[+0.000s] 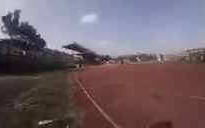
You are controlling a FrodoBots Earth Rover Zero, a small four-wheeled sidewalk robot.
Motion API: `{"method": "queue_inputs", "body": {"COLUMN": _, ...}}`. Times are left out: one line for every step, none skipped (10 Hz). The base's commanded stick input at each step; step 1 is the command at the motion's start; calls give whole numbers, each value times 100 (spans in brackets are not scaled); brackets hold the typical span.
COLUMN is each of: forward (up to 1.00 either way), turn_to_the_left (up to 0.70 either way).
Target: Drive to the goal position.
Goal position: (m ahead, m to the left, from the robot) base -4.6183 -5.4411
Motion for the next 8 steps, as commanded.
{"method": "queue_inputs", "body": {"forward": 70, "turn_to_the_left": -35}}
{"method": "queue_inputs", "body": {"forward": 70, "turn_to_the_left": -35}}
{"method": "queue_inputs", "body": {"forward": 70, "turn_to_the_left": -35}}
{"method": "queue_inputs", "body": {"forward": 70, "turn_to_the_left": -35}}
{"method": "queue_inputs", "body": {"forward": 70, "turn_to_the_left": -35}}
{"method": "queue_inputs", "body": {"forward": 70, "turn_to_the_left": -35}}
{"method": "queue_inputs", "body": {"forward": 70, "turn_to_the_left": -35}}
{"method": "queue_inputs", "body": {"forward": 70, "turn_to_the_left": -35}}
